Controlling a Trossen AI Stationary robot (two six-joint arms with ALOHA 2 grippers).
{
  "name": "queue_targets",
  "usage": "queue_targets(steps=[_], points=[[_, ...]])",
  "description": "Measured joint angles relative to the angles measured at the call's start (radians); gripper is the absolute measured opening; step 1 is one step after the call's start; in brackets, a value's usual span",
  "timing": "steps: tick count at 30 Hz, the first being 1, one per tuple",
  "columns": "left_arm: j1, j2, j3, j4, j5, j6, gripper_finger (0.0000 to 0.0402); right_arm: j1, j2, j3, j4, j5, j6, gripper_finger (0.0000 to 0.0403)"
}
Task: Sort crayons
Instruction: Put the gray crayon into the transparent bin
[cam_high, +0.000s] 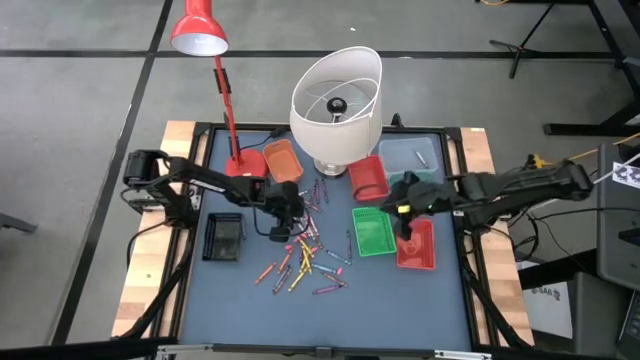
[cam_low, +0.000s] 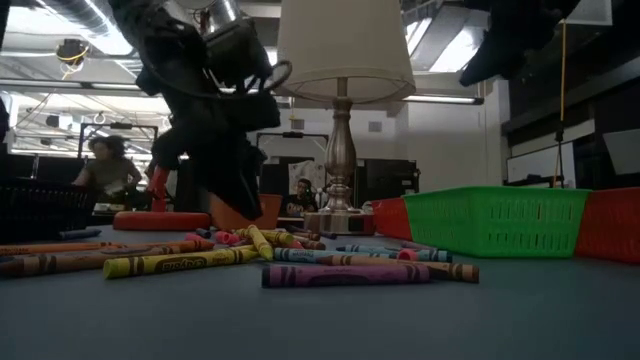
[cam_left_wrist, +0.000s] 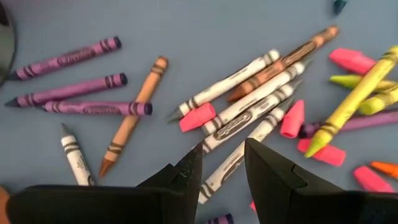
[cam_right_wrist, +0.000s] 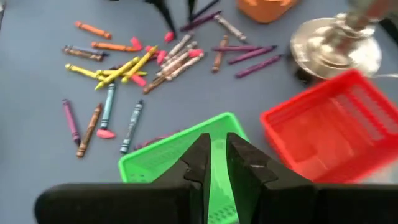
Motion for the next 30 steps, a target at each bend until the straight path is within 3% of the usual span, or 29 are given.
queue_targets(steps=[15, 30], points=[[0.010, 0.023, -0.009, -0.032, 0.040, 0.022, 0.0104, 0.057, 0.236, 0.000, 0.062, -0.008, -0.003, 0.0049], [0.010, 0.023, -0.029, -0.003, 0.039, 0.022, 0.0104, 0.056, 0.305, 0.000, 0.149, -0.035, -0.003, 0.0049]])
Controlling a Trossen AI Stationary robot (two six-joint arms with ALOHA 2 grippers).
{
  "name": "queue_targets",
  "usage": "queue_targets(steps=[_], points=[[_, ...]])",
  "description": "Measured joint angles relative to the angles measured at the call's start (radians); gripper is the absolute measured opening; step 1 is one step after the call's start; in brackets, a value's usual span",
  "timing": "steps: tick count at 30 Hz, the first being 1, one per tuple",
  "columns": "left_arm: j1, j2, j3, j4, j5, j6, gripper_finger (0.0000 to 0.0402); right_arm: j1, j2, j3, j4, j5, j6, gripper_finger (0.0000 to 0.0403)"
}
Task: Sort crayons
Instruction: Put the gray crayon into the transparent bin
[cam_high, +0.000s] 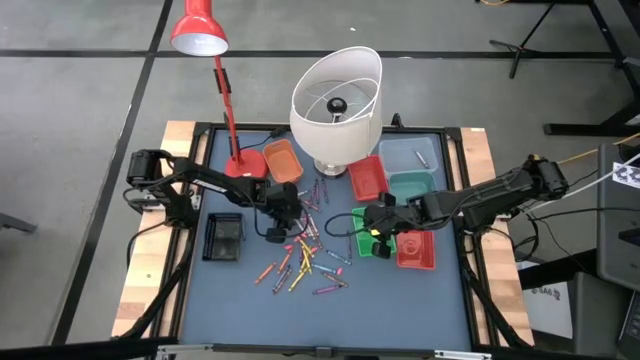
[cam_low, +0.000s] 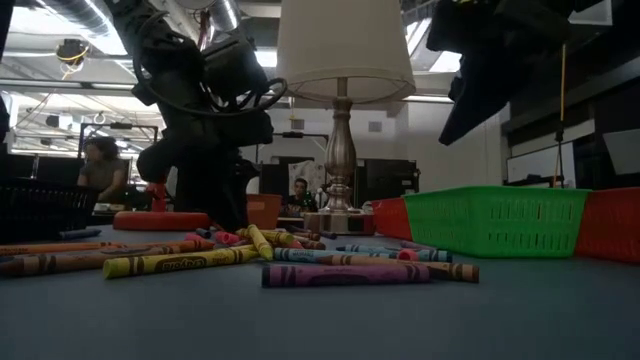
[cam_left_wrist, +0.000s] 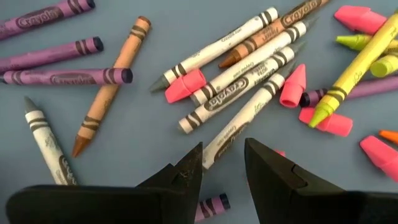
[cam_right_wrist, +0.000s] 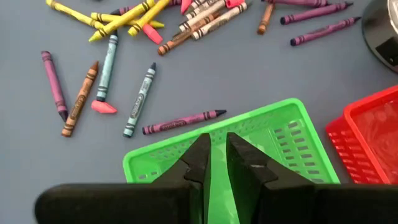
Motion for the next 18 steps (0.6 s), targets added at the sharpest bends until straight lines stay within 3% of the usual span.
queue_targets(steps=[18], points=[[0.006, 0.000, -0.001, 0.002, -0.029, 0.077, 0.0104, 0.000, 0.000, 0.000, 0.018, 0.000, 0.000, 0.0049]])
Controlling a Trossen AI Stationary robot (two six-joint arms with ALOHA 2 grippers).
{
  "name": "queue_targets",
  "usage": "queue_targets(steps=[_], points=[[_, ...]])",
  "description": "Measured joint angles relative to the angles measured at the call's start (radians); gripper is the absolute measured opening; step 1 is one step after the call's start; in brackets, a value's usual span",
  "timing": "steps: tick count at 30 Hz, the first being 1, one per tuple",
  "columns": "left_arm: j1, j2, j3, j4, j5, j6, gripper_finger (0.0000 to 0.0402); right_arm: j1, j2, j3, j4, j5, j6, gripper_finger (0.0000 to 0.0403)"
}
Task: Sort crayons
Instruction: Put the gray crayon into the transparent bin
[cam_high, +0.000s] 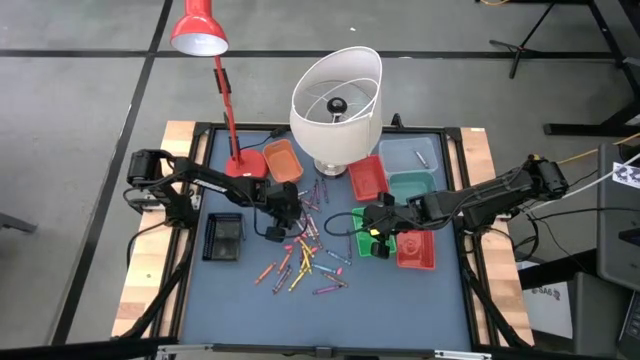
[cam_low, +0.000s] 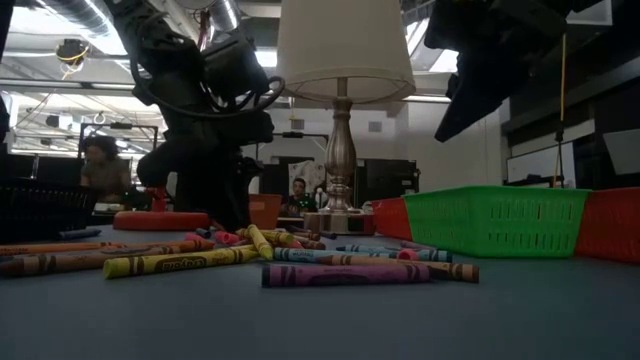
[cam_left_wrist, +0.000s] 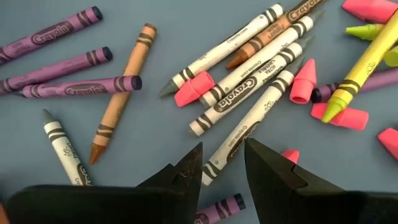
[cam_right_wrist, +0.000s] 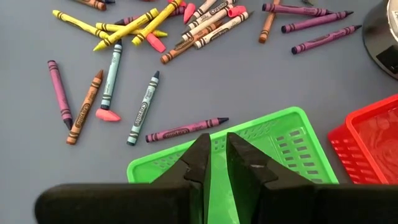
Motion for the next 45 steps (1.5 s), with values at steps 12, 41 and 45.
queue_targets(steps=[12, 41, 45], points=[[0.028, 0.000, 0.001, -0.052, 0.011, 0.000, 0.0104, 0.000, 0.000, 0.000, 0.000, -0.002, 0.000, 0.0049], [0.027, 0.000, 0.003, -0.113, 0.050, 0.001, 0.0040, 0.000, -0.001, 0.000, 0.000, -0.001, 0.000, 0.0049], [0.028, 0.000, 0.002, -0.108, 0.047, 0.015, 0.0022, 0.000, -0.001, 0.000, 0.000, -0.001, 0.000, 0.0049]])
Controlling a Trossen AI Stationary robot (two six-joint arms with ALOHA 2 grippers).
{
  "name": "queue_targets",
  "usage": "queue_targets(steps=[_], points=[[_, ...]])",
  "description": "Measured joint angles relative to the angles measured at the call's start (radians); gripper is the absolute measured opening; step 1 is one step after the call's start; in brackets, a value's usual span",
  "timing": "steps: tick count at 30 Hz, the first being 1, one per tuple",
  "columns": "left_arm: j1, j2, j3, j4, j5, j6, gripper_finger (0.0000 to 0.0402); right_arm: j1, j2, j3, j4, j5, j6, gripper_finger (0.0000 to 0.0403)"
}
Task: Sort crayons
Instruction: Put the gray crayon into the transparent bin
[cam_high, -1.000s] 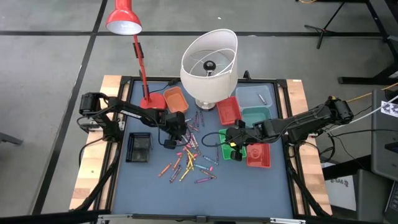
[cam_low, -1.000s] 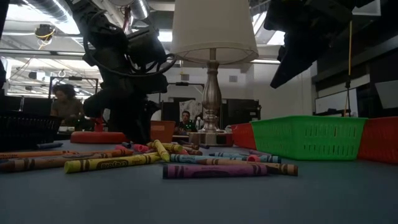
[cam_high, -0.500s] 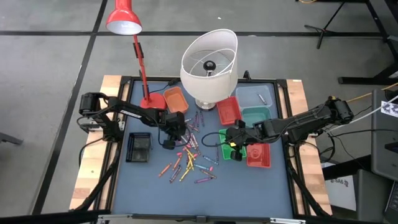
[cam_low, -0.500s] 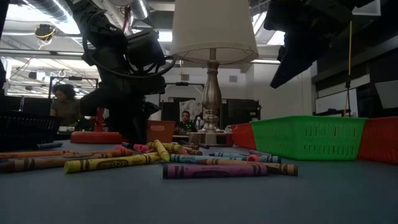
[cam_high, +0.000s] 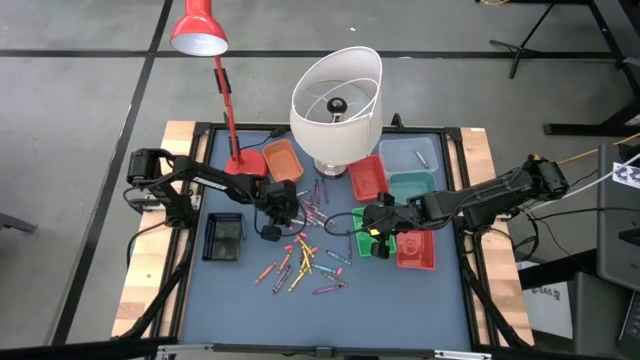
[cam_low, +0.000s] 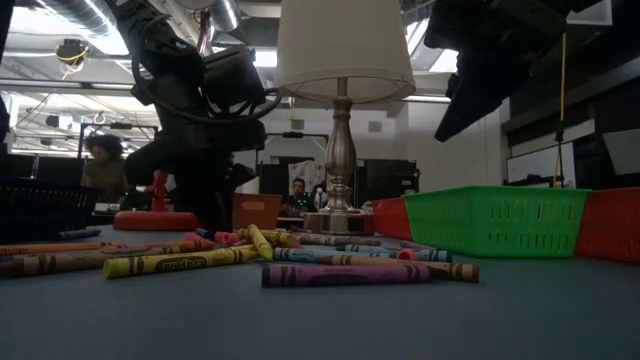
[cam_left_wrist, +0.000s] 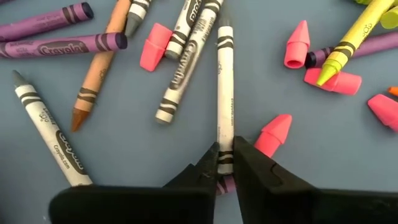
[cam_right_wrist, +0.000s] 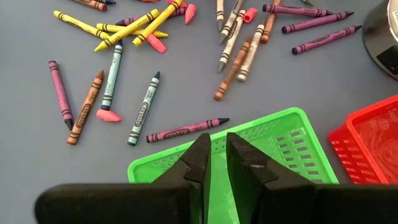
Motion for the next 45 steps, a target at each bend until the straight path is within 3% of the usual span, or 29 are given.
queue_targets(steps=[11, 20, 24, 45], points=[[-0.002, -0.003, 0.000, 0.014, -0.001, 0.010, 0.0007, -0.002, 0.000, 0.000, 0.001, 0.001, 0.000, 0.0055], [-0.015, -0.002, 0.044, 0.014, 0.023, -0.008, 0.0006, -0.002, 0.000, 0.000, 0.101, 0.001, -0.002, 0.0141], [-0.027, -0.002, 0.081, 0.019, 0.022, -0.020, 0.0006, -0.002, 0.000, 0.000, 0.141, 0.001, -0.004, 0.0160], [-0.122, -0.002, 0.305, 0.075, -0.006, -0.079, 0.0005, -0.002, 0.000, 0.000, 0.315, 0.021, -0.195, 0.0163]])
